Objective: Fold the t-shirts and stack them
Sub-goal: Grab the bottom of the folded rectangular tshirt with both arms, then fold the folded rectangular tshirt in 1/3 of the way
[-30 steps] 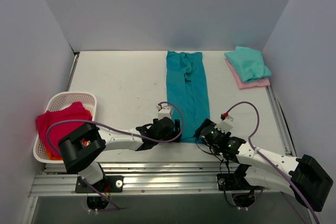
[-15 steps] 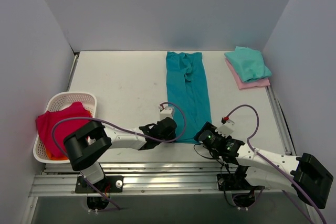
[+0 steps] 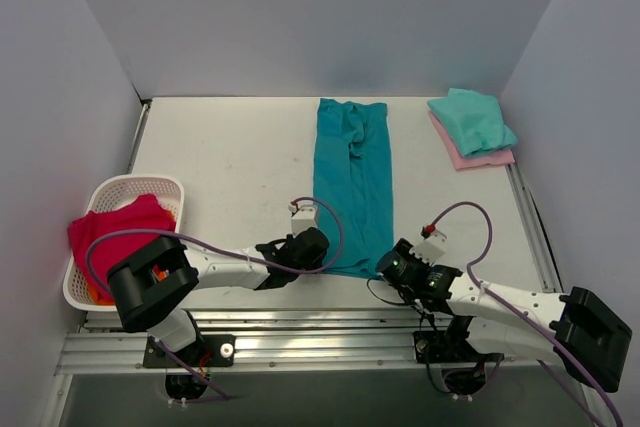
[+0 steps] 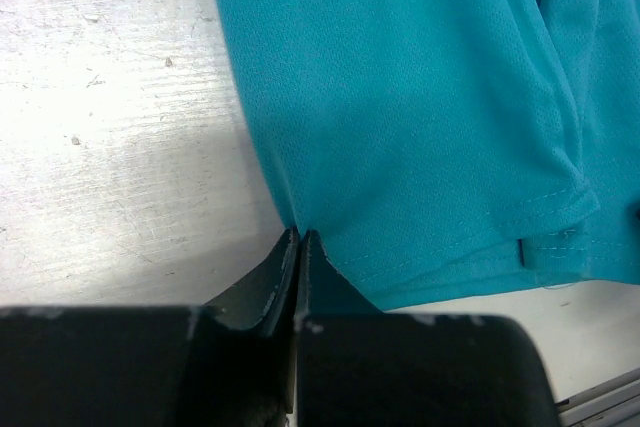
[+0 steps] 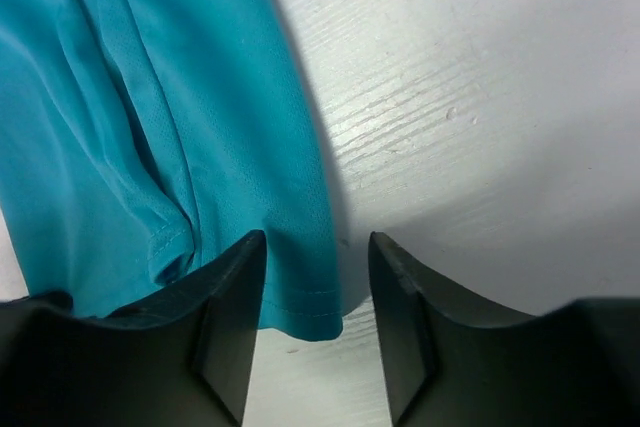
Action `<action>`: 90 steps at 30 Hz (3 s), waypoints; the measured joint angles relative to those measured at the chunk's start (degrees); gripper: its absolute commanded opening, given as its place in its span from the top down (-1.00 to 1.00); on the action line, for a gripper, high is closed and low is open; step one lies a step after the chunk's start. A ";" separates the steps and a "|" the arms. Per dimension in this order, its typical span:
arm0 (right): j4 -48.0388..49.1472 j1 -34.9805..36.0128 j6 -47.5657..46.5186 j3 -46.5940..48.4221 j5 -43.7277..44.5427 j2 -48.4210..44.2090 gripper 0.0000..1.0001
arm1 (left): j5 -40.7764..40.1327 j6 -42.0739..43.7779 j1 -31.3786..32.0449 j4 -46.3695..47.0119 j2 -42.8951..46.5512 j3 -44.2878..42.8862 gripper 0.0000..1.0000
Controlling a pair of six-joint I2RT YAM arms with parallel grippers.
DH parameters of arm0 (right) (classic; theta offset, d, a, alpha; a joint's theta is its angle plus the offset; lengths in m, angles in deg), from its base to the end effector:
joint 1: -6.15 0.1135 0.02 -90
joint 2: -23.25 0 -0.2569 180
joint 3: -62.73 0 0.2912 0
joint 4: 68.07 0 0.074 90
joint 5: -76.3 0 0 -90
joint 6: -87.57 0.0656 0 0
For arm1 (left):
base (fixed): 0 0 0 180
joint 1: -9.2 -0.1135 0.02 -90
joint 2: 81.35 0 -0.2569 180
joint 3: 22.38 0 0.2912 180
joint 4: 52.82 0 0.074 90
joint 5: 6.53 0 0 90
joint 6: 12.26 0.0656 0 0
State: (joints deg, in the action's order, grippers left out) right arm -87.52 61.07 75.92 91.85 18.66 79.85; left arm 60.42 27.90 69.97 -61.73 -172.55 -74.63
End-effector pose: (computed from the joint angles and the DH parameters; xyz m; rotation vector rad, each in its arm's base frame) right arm 0.1582 0.1642 0.0991 0.7197 2.1830 0.5645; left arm 0.1894 -0.2859 0.0877 0.0403 2.3710 -0.4745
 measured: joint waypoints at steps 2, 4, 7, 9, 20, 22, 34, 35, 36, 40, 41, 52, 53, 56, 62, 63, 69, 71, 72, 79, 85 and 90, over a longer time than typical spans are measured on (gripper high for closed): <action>0.02 0.22 0.28 0.00 0.17 0.48 0.39 | -0.22 -0.24 0.00 -0.09 -0.02 0.02 0.95; 0.11 0.31 0.35 0.00 0.26 0.85 0.46 | -0.31 -0.52 0.00 0.07 -0.13 0.00 0.95; 0.68 0.31 0.39 0.00 0.24 1.55 0.85 | -0.31 -0.68 0.00 0.70 -0.44 0.00 0.95; 1.29 0.31 0.22 0.00 0.24 2.27 1.00 | -0.31 -0.74 0.00 0.96 -0.52 0.00 0.95; 0.42 0.37 -0.42 0.61 0.35 2.47 1.00 | -0.33 -0.98 0.00 -5.49 3.85 0.07 0.95; -1.18 0.50 -0.66 1.51 0.61 0.76 1.00 | -0.35 -0.98 0.00 -8.28 7.43 0.07 0.95; -3.87 0.68 -6.67 11.56 3.08 5.60 1.00 | -1.20 -1.01 -0.50 -16.63 14.53 -1.11 0.95; -4.02 0.68 -7.23 12.83 3.63 6.34 1.00 | -1.27 -1.01 -0.83 -17.27 14.43 -1.88 0.95; -4.07 0.68 -7.96 14.05 4.26 6.93 1.00 | -1.31 -0.96 -1.40 -17.68 14.36 -2.73 0.95; -4.31 0.20 -10.64 19.02 6.95 8.87 1.00 | -1.14 -0.42 -4.68 -18.16 14.14 -6.49 0.95; -4.31 -0.13 -11.26 20.39 7.69 9.57 1.00 | -1.05 -0.17 -5.57 -18.43 14.03 -7.52 0.95; -1.36 -8.26 -17.38 30.14 10.62 19.10 1.00 | -0.09 2.93 -13.49 -18.01 11.78 -15.30 0.94; -1.29 -8.74 -17.64 31.21 10.64 20.48 1.00 | 0.17 3.26 -14.19 -17.70 11.17 -15.80 0.94; -1.20 -9.84 -18.45 35.32 11.06 25.00 1.00 | 1.57 4.37 -16.74 -17.18 8.48 -17.94 0.94; -0.44 -10.75 -18.88 39.23 12.20 28.72 1.00 | 5.66 6.12 -21.94 -16.50 2.25 -23.76 0.94; -0.39 -10.88 -18.88 39.91 12.39 29.31 1.00 | 6.43 6.38 -22.73 -16.33 1.42 -24.68 0.94; -0.09 -12.22 -19.39 43.32 13.18 33.14 1.00 | 10.34 7.30 -26.08 -15.39 -2.67 -29.16 0.94; 0.28 -13.33 -19.98 44.76 13.22 35.04 1.00 | 11.78 7.56 -26.93 -15.10 -4.33 -30.67 0.94; 0.66 -14.19 -20.20 45.81 13.03 36.35 1.00 | 12.55 7.72 -27.41 -15.13 -5.38 -31.69 0.93; 3.74 -21.49 -22.93 54.51 9.35 48.48 1.00 | 17.70 9.01 -31.69 -15.34 -17.59 -44.98 0.84; 4.68 -28.76 -25.68 70.86 3.87 65.75 -0.68 | 25.22 10.23 -36.28 -16.85 -35.76 -64.89 -0.43; 2.47 -32.76 -29.00 81.11 1.18 72.78 -1.00 | 31.28 10.03 -40.39 -21.18 -47.76 -77.42 -0.68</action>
State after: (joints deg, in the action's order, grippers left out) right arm -85.05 28.31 46.92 172.96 19.84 152.63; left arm 91.69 37.93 29.58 -82.91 -220.31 -152.05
